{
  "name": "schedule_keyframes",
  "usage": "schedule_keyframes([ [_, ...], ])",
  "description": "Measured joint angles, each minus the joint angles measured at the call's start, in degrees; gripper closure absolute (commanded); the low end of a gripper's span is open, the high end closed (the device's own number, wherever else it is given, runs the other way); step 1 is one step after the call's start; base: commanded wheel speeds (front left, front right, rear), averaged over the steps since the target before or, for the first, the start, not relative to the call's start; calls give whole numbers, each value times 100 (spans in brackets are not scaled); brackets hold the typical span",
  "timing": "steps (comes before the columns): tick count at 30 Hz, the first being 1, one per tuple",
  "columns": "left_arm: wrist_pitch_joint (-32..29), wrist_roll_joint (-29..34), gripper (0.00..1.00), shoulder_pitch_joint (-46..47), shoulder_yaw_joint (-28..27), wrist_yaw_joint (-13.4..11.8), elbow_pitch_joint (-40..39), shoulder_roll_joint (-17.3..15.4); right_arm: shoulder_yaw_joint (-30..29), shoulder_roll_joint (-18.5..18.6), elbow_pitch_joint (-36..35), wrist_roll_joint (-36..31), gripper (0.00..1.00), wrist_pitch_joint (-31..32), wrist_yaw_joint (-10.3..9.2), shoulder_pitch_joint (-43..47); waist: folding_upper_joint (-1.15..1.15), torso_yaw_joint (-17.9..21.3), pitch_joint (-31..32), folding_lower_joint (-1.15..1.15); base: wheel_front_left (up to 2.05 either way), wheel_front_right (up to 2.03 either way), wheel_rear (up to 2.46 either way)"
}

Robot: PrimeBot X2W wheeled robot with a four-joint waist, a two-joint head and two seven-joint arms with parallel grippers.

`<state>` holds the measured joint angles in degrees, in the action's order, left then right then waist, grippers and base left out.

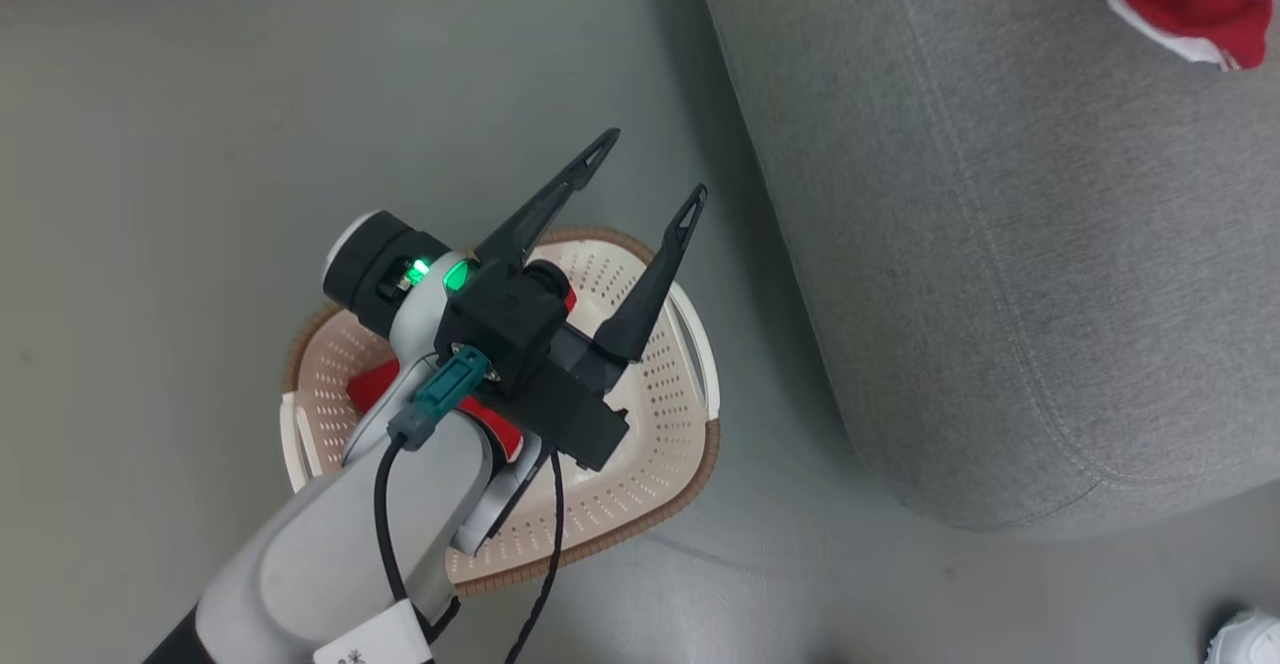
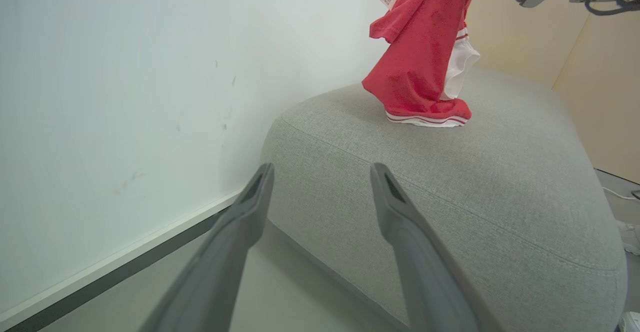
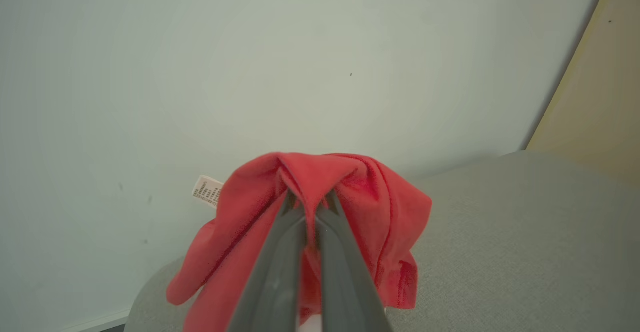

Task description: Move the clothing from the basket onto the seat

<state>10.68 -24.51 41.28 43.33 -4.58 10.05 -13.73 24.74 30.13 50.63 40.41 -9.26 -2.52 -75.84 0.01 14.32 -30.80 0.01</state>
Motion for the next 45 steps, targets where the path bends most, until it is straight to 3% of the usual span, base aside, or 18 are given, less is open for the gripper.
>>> schedule_keyframes([
  [6, -51, 51, 0, 105, 3, -2, 3, -59, 179, -469, 372, 0, 100, -168, 75, 274, 0, 41, -391, 0, 0, 0, 0],
  [15, -42, 91, 0, 110, 2, -4, 113, -113, 544, -1044, 790, -71, 100, -331, 357, 829, 0, 206, -493, -1, 0, 0, 0],
  [17, 3, 90, 0, 102, 0, -4, 182, -118, 584, -1103, 902, -120, 63, -386, 411, 954, -1, 248, -412, -1, 0, 0, 0],
  [18, 7, 90, 0, 97, -1, -4, 201, -118, 606, -1117, 917, -129, 50, -401, 425, 975, 0, 263, -379, -1, 0, 0, 0],
  [19, 27, 86, 0, 68, 3, -2, 255, -111, 646, -1133, 939, -174, 0, -447, 466, 999, 0, 291, -302, -1, 0, 0, 0],
  [29, 162, -49, 0, -293, 68, 12, 586, 63, 615, -1224, 969, -220, 0, -503, 636, 1504, -1, 383, 267, -2, 0, 0, 0],
  [36, 263, -124, 0, -544, 44, 11, 786, 169, 639, -1248, 610, -274, 0, -512, 758, 1922, -2, 366, 762, -3, 0, 0, 0],
  [45, 333, -419, 0, -996, -138, 4, 1077, 271, 398, -1347, -4, -311, 0, -528, 757, 2518, -2, 154, 1481, -3, 0, 0, 0],
])
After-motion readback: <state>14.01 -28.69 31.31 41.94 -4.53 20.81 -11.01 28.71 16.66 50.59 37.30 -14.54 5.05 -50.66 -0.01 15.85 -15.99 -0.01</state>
